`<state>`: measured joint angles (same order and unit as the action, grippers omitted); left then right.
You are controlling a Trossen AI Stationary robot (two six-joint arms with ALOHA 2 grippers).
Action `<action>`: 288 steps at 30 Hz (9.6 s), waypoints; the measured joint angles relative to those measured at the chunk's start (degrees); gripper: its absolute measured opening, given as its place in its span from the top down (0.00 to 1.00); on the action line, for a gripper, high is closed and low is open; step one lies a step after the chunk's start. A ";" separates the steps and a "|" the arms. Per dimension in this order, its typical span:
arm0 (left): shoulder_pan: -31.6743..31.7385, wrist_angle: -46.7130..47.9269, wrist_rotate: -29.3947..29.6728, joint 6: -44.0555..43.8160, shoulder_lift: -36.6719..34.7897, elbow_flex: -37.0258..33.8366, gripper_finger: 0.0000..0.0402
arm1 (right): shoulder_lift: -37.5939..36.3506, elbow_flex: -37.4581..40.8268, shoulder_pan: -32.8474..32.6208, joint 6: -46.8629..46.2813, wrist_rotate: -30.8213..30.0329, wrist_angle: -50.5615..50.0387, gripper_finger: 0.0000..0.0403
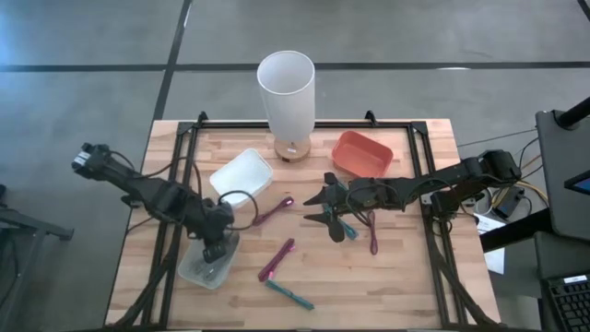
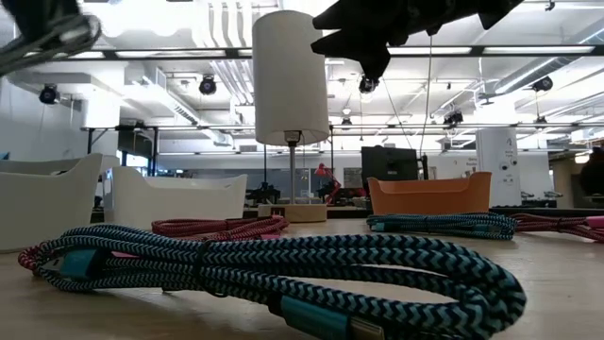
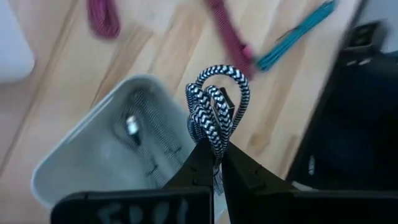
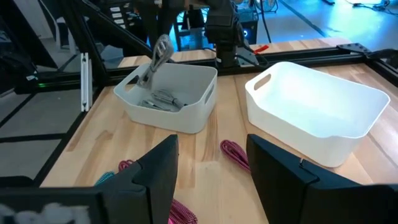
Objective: Pick & Place USB Port
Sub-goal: Put the white and black charger cable into the gray bin, then put the middle blue and black charger cable into the orange bin, then put the top blue and black charger cable into the orange bin
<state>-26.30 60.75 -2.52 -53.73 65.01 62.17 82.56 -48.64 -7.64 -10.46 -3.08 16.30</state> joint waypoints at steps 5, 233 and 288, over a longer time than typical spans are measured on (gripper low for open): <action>-1.20 0.77 -0.28 -6.89 0.07 -5.15 0.98 | 0.00 0.00 0.01 -0.02 0.01 -0.01 0.54; 4.10 -76.82 35.40 29.67 -0.02 -33.62 0.80 | -0.81 4.83 36.20 4.89 -20.43 -30.69 0.76; 4.21 -76.80 35.40 29.72 -0.02 -33.59 0.81 | 10.68 1.16 15.39 -11.89 -8.69 -43.33 0.54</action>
<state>-22.09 -16.05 32.88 -24.01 64.99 28.58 93.24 -47.48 7.75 -22.35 -11.77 -27.03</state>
